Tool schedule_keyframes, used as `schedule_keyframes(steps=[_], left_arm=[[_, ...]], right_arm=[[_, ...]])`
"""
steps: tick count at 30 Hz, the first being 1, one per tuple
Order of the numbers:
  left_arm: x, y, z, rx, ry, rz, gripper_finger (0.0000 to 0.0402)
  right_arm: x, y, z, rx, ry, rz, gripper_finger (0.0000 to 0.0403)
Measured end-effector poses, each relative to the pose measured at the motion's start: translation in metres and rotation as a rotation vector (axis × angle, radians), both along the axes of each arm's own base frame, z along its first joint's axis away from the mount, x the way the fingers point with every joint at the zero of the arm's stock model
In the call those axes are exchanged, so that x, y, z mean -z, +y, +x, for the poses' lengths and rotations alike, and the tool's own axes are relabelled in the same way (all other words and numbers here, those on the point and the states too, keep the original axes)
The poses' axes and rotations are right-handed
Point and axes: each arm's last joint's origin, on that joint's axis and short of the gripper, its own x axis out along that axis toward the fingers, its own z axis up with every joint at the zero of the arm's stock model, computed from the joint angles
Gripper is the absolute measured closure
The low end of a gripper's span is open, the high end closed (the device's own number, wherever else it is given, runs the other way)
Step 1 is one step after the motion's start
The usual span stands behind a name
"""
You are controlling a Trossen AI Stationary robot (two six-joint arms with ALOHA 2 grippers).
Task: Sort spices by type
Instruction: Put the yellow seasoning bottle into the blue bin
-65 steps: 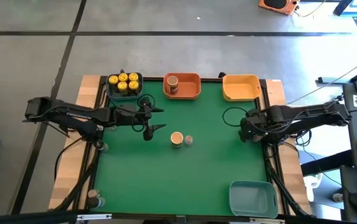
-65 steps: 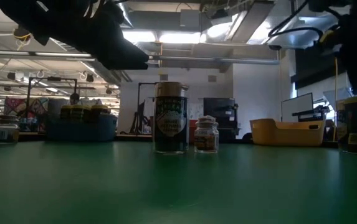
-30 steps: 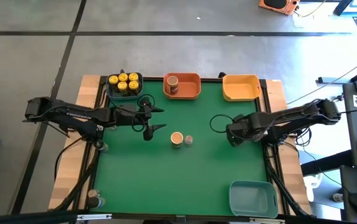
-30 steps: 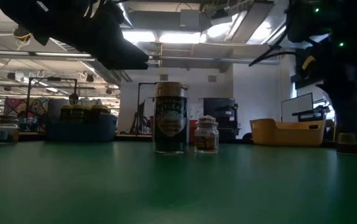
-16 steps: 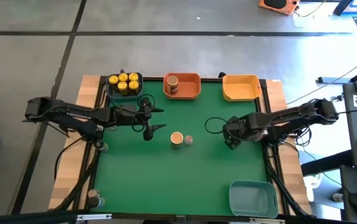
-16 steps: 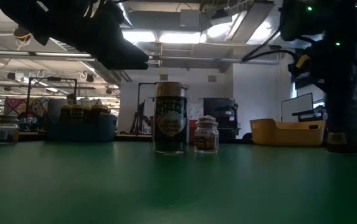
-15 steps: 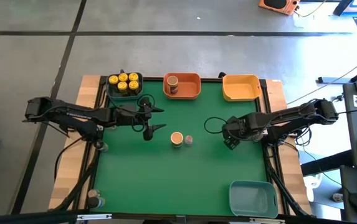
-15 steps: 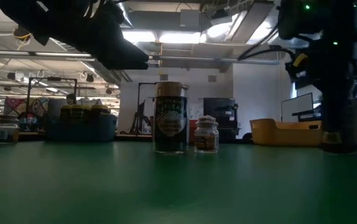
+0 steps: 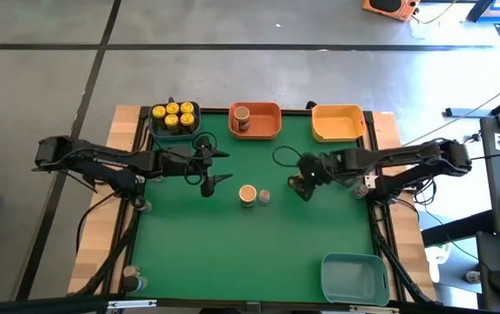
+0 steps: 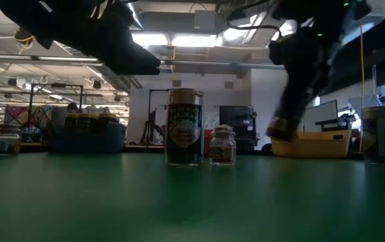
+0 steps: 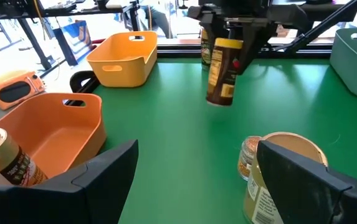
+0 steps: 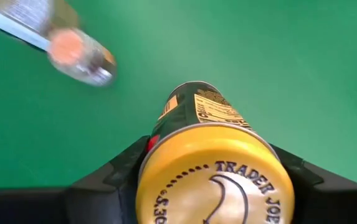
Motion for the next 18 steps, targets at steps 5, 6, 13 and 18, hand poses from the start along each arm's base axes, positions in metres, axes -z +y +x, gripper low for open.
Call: schedule_keyframes(steps=[5,6,13,18], left_arm=[[0.000,0.000,0.000,-0.006,-0.005,-0.017,0.0076],[0.000,0.000,0.000,-0.005,-0.006,-0.017,0.0076],[0.000,0.000,0.000,-0.005,-0.006,-0.017,0.0076],[0.000,0.000,0.000,-0.005,-0.007,-0.017,0.0076]], right_arm=[[0.004,-0.017,0.017,-0.079,-0.031,-0.014,0.0173],[0.003,-0.021,0.020,-0.083,-0.021,-0.023,0.0173],[-0.006,-0.046,0.052,-0.123,0.055,-0.068,0.0173],[0.002,-0.056,0.071,-0.150,0.137,-0.057,0.0173]])
